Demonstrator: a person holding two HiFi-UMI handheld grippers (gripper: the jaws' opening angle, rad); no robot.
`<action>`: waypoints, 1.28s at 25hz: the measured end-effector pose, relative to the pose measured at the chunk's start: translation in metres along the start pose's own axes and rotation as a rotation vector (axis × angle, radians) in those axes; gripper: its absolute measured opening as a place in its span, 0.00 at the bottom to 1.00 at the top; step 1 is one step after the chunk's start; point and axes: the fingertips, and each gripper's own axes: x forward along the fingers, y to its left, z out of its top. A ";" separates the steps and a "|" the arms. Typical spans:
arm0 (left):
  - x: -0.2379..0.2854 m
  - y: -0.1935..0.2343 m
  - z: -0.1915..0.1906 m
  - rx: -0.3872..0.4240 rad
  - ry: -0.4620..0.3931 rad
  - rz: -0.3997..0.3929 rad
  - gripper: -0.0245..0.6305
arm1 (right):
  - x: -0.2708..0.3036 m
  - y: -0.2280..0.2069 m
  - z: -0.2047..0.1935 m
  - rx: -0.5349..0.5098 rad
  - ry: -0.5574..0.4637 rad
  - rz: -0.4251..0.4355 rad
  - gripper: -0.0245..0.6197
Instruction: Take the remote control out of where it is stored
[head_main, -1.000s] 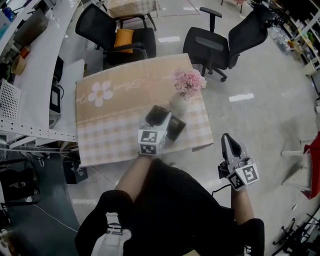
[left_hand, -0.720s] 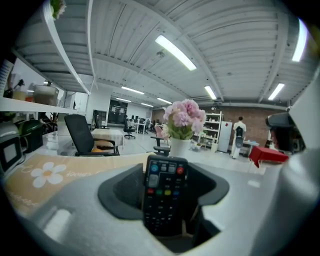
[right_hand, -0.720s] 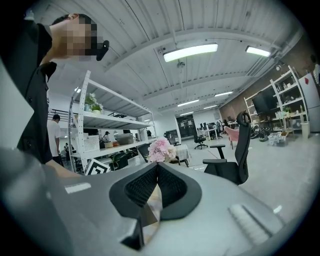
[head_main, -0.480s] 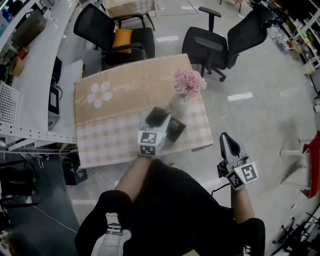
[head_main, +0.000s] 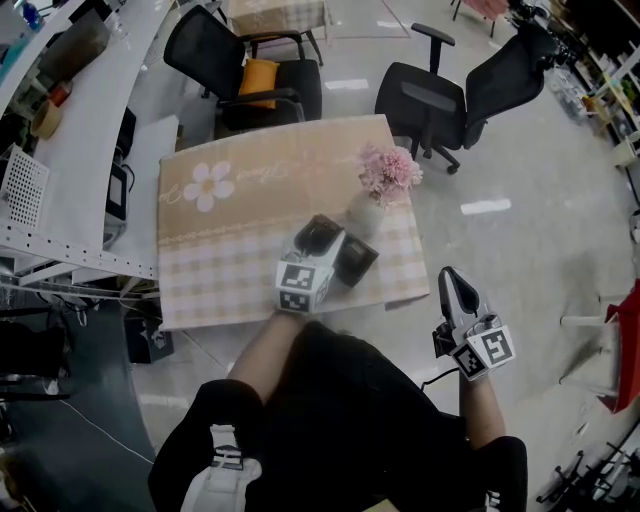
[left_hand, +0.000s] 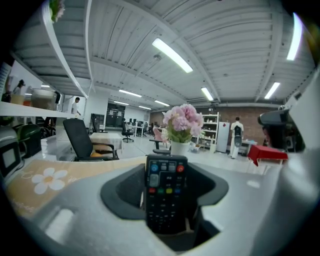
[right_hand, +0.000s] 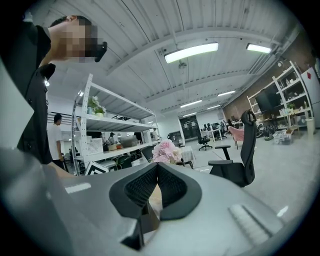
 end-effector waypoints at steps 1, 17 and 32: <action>-0.002 0.001 0.004 0.005 -0.011 0.004 0.42 | 0.000 0.001 0.001 -0.003 -0.002 0.005 0.05; -0.034 -0.012 0.076 0.059 -0.157 -0.016 0.41 | -0.009 0.006 0.016 -0.009 -0.075 0.048 0.05; -0.138 0.004 0.080 0.073 -0.217 0.194 0.41 | 0.010 0.054 0.004 0.018 -0.058 0.283 0.05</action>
